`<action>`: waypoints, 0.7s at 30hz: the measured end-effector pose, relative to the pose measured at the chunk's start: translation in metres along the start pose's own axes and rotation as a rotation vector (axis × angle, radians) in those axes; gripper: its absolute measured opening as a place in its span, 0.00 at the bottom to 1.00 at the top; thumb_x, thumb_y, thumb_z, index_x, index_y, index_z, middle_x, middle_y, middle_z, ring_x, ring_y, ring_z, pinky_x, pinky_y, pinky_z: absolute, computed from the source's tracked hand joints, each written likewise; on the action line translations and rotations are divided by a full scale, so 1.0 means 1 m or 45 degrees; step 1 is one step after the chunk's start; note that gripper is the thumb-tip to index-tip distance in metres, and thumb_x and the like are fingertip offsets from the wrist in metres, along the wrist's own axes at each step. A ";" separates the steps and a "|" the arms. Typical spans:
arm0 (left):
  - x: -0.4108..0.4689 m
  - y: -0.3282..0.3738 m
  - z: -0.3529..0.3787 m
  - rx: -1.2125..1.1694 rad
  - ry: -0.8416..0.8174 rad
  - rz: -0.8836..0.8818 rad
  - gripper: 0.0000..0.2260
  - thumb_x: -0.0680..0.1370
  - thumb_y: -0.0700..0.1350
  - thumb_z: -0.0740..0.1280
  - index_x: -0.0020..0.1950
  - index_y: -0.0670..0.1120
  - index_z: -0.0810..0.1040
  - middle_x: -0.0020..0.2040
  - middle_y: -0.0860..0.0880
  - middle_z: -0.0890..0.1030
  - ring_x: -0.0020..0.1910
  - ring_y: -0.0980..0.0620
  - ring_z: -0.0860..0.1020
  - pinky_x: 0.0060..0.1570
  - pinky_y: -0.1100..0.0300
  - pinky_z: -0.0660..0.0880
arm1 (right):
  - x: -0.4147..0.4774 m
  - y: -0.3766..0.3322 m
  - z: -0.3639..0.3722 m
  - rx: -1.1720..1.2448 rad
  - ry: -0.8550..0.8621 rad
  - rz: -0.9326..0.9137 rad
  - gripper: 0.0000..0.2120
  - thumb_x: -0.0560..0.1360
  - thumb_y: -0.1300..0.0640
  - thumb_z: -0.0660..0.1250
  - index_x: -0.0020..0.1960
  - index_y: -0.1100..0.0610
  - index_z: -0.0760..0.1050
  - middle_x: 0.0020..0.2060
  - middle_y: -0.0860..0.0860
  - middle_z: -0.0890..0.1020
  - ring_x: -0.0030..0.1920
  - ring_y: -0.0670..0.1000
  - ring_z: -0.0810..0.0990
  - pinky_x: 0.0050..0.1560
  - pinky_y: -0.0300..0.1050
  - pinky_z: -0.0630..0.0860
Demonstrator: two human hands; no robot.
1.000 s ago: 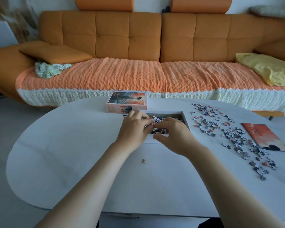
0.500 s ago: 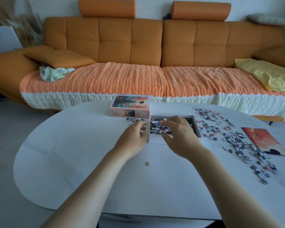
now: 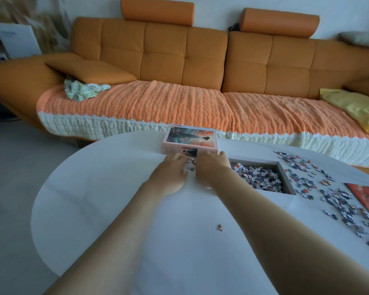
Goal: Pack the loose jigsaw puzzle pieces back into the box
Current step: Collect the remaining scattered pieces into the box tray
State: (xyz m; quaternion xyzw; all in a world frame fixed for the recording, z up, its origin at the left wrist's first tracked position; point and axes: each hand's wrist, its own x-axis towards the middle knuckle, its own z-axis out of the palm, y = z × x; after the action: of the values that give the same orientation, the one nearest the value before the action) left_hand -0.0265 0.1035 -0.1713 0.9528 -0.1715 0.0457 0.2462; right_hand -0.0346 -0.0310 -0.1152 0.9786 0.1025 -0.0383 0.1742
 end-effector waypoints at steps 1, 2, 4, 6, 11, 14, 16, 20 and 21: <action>0.005 0.000 0.002 0.007 0.002 0.039 0.21 0.80 0.42 0.59 0.74 0.48 0.67 0.71 0.50 0.68 0.71 0.48 0.63 0.66 0.54 0.65 | 0.005 0.004 0.002 0.019 -0.037 -0.011 0.16 0.75 0.59 0.61 0.63 0.56 0.73 0.60 0.54 0.76 0.59 0.55 0.75 0.61 0.51 0.69; 0.009 0.001 0.004 0.023 0.000 0.075 0.21 0.80 0.43 0.59 0.74 0.48 0.68 0.71 0.50 0.68 0.70 0.48 0.63 0.65 0.53 0.66 | 0.009 0.008 0.003 0.055 -0.060 -0.039 0.16 0.76 0.59 0.60 0.62 0.56 0.73 0.59 0.53 0.76 0.58 0.55 0.76 0.60 0.51 0.70; 0.017 0.002 0.007 0.017 -0.034 0.119 0.19 0.79 0.42 0.58 0.71 0.47 0.70 0.68 0.49 0.70 0.67 0.47 0.65 0.62 0.50 0.68 | 0.013 0.014 0.005 0.134 -0.085 -0.117 0.13 0.77 0.61 0.57 0.60 0.56 0.73 0.57 0.53 0.77 0.56 0.54 0.75 0.56 0.52 0.71; 0.023 0.003 0.010 -0.029 -0.067 0.145 0.17 0.78 0.40 0.59 0.66 0.47 0.75 0.64 0.49 0.72 0.64 0.48 0.66 0.61 0.48 0.69 | 0.014 0.018 0.006 0.188 -0.116 -0.180 0.13 0.78 0.62 0.55 0.59 0.55 0.74 0.56 0.53 0.76 0.54 0.55 0.74 0.53 0.52 0.71; 0.015 0.005 0.003 -0.214 -0.069 0.156 0.17 0.75 0.33 0.59 0.51 0.47 0.84 0.54 0.48 0.76 0.59 0.51 0.68 0.60 0.58 0.67 | -0.001 0.015 0.014 0.124 -0.149 -0.229 0.15 0.76 0.63 0.56 0.59 0.53 0.75 0.55 0.51 0.75 0.62 0.54 0.72 0.68 0.72 0.53; 0.004 0.008 -0.010 -0.264 -0.067 0.138 0.18 0.72 0.32 0.59 0.46 0.48 0.86 0.49 0.49 0.79 0.52 0.51 0.74 0.55 0.58 0.72 | -0.025 0.012 0.015 0.165 -0.060 -0.275 0.19 0.74 0.64 0.53 0.59 0.51 0.75 0.53 0.49 0.74 0.59 0.52 0.74 0.69 0.73 0.39; -0.005 0.009 -0.014 -0.269 -0.094 0.068 0.19 0.72 0.32 0.58 0.46 0.48 0.86 0.47 0.53 0.80 0.51 0.53 0.76 0.55 0.59 0.73 | -0.044 0.012 0.015 0.195 -0.001 -0.325 0.24 0.73 0.65 0.53 0.62 0.49 0.76 0.55 0.47 0.75 0.59 0.51 0.75 0.71 0.70 0.36; -0.026 0.014 -0.019 -0.284 -0.147 0.024 0.20 0.70 0.33 0.57 0.43 0.49 0.86 0.46 0.55 0.82 0.48 0.56 0.78 0.52 0.62 0.75 | -0.075 0.013 0.020 0.204 0.106 -0.453 0.25 0.72 0.66 0.55 0.62 0.45 0.77 0.58 0.44 0.77 0.58 0.47 0.77 0.75 0.63 0.39; -0.031 0.015 -0.018 -0.303 -0.161 0.019 0.20 0.69 0.33 0.57 0.42 0.49 0.86 0.46 0.56 0.82 0.47 0.57 0.78 0.51 0.63 0.75 | -0.081 0.014 0.022 0.215 0.126 -0.478 0.25 0.72 0.66 0.56 0.62 0.45 0.77 0.58 0.44 0.78 0.58 0.47 0.78 0.75 0.60 0.41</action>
State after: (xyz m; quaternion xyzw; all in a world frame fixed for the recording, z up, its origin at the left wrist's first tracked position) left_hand -0.0608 0.1091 -0.1538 0.9165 -0.1981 -0.0333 0.3460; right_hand -0.1112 -0.0662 -0.1223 0.9541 0.2880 -0.0304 0.0760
